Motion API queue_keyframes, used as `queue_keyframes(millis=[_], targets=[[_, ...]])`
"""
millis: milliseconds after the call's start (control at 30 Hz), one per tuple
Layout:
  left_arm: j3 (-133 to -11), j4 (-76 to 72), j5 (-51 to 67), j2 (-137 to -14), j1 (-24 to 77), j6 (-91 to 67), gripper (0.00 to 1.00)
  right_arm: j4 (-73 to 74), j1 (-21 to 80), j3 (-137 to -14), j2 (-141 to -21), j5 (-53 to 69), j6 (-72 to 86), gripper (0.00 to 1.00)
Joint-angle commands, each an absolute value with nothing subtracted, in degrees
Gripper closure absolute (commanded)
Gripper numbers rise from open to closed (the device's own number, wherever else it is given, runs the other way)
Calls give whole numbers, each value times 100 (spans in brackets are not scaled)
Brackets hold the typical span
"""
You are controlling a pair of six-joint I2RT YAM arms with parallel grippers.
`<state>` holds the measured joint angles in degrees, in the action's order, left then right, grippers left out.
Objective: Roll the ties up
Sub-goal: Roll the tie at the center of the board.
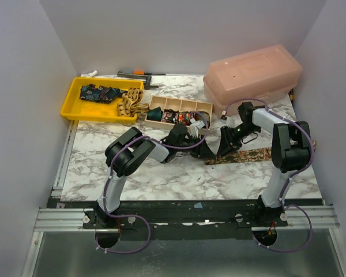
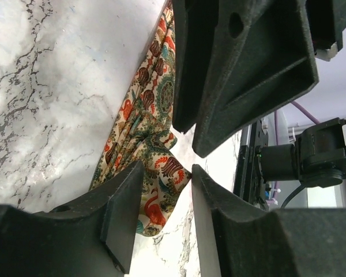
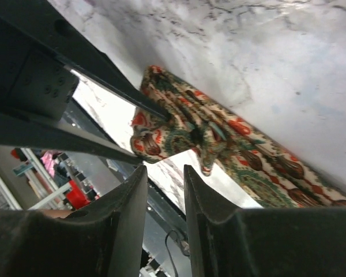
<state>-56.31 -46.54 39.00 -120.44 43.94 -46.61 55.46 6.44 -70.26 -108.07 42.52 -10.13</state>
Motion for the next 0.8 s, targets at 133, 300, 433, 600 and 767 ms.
queue_keyframes(millis=[133,300,433,600,767], targets=[[-5537,-4952,4075,-12135,4399,-4717,62,5851,650,-7029,-11097,4912,-1120,62],[-5508,-5045,4109,-12163,4395,-4747,63,5653,643,-6974,-11305,4785,-1073,62],[-5511,-5104,4181,-12164,4394,-4744,64,5505,650,-6986,-11405,4750,-1004,62],[-5513,-5260,4260,-12199,4386,-4780,64,5410,645,-6954,-11497,4628,-978,65],[-5366,-5495,4312,-12049,4337,-4685,58,5246,641,-6817,-11540,4302,-952,78]])
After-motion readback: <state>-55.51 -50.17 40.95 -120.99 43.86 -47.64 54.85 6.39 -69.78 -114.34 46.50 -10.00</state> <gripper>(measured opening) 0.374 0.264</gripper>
